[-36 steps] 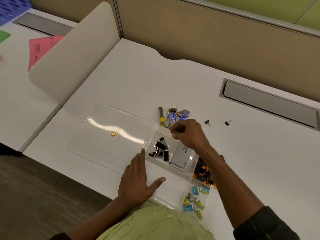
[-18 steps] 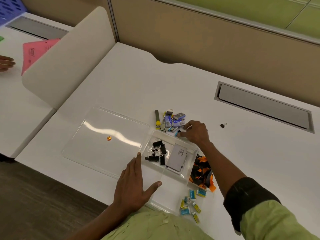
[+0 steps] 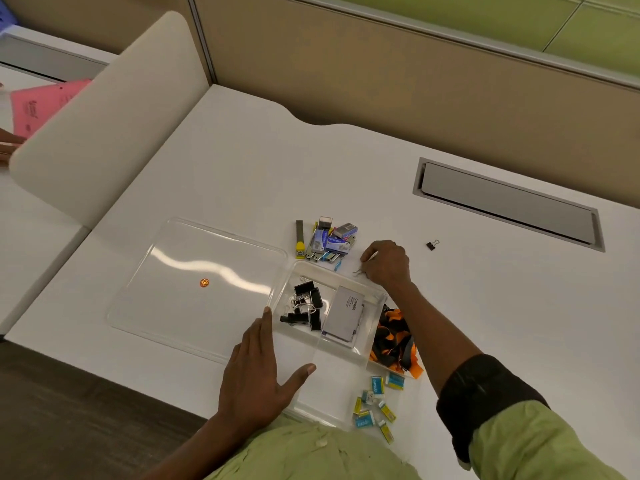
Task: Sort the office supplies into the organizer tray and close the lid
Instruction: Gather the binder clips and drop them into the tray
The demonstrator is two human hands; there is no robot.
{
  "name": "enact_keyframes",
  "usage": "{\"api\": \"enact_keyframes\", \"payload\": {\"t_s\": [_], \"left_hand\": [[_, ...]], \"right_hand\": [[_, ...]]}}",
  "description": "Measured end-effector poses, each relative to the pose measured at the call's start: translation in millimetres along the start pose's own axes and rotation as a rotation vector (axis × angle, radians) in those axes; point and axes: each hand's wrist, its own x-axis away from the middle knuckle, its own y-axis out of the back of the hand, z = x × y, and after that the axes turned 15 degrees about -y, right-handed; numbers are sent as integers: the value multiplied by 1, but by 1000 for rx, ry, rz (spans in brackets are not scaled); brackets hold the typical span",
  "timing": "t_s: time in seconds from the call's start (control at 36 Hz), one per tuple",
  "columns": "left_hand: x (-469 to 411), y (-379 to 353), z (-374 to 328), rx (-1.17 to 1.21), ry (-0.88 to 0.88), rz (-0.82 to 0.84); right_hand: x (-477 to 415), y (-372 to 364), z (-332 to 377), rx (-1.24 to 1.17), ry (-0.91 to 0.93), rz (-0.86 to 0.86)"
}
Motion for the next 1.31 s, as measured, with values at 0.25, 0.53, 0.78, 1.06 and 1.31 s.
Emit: {"api": "enact_keyframes", "payload": {"t_s": [0.25,0.53,0.78,1.06,1.31], "left_hand": [[0,0,1,1,-13,-16],[0,-1,1,9,3,-2],[0,-2,3,-1,-6,-9],[-1,0,2,-15,-2,10],[-2,0,1,-30,2,10]], "right_hand": [[-8,12,-29,277,360,14],[23,28,0,34,469,-26],[31,45,5,-75,494,-11],[-56,77,-82,367,95,-210],[-54,63,-63,202,169,-168]]}}
